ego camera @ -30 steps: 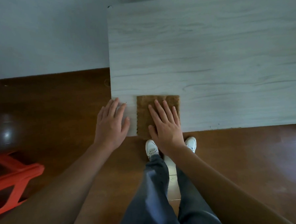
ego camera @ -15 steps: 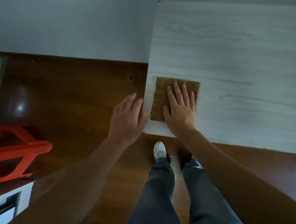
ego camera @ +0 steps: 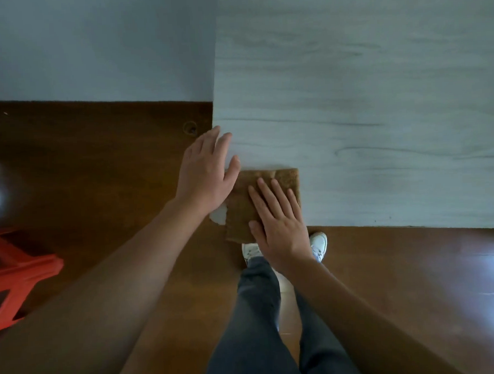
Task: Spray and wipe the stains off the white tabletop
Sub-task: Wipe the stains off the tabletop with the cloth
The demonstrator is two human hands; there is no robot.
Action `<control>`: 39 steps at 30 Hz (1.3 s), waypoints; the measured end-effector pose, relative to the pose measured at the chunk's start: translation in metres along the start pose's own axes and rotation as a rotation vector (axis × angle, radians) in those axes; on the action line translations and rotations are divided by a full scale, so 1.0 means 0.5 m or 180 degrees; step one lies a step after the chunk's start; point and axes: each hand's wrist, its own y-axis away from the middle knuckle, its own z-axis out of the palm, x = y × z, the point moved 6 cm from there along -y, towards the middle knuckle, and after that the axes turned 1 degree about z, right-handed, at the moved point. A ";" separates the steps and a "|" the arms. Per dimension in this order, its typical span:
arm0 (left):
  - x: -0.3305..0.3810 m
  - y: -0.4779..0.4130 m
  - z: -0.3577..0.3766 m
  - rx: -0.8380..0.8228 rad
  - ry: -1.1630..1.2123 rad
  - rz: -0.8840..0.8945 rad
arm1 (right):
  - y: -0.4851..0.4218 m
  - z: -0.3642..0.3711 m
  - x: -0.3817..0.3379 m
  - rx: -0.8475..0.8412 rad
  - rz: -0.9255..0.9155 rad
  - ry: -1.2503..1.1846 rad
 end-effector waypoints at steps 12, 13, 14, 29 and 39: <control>0.202 -0.071 0.086 0.0050 0.0008 0.0490 | -0.001 -0.129 0.338 0.0567 0.1879 -0.0334; 0.211 -0.069 0.093 0.0118 0.0026 0.0464 | -0.015 -0.127 0.325 0.0579 0.2014 -0.0349; 0.217 -0.067 0.099 0.0204 0.0059 0.0430 | -0.025 -0.123 0.306 0.0582 0.2068 -0.0355; 0.318 -0.086 0.146 0.0395 -0.0140 0.0542 | 0.093 -0.137 0.419 0.0586 0.1306 -0.0256; 0.503 -0.148 0.219 0.0301 -0.0038 0.0644 | 0.164 -0.214 0.691 0.0768 0.2198 -0.0420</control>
